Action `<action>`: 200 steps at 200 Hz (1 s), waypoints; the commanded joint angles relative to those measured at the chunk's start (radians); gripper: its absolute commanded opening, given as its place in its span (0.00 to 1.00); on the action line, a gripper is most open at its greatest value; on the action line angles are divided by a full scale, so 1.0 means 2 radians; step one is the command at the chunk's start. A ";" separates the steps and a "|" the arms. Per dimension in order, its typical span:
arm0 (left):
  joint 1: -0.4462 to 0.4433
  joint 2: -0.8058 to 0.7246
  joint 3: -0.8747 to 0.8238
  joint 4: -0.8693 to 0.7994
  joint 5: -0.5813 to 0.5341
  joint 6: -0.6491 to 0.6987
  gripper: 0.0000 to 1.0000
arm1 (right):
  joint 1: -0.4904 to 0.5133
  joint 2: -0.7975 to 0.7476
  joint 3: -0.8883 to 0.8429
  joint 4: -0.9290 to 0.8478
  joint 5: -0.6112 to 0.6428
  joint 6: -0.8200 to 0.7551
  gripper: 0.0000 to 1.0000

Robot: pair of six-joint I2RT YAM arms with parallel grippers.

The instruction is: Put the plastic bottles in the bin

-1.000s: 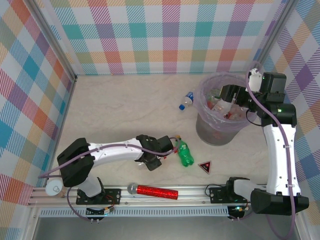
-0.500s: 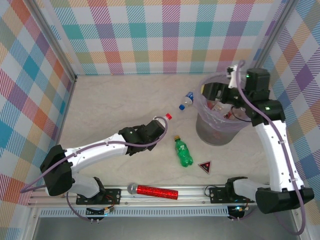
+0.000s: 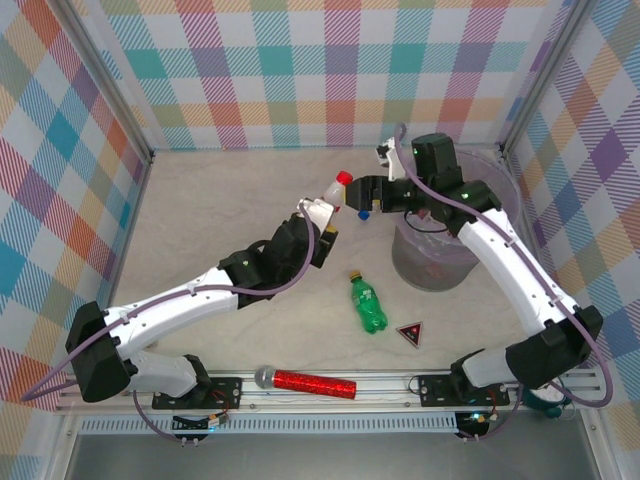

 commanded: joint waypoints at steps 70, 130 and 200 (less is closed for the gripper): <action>0.004 0.012 0.020 0.025 0.043 -0.003 0.50 | 0.008 0.020 0.018 0.051 -0.038 0.018 0.69; 0.004 0.016 0.023 0.028 0.039 -0.005 0.51 | 0.008 0.021 0.015 0.046 -0.029 0.019 0.50; 0.004 0.020 0.023 0.027 0.044 -0.009 0.61 | 0.008 0.017 0.020 0.035 0.006 0.014 0.41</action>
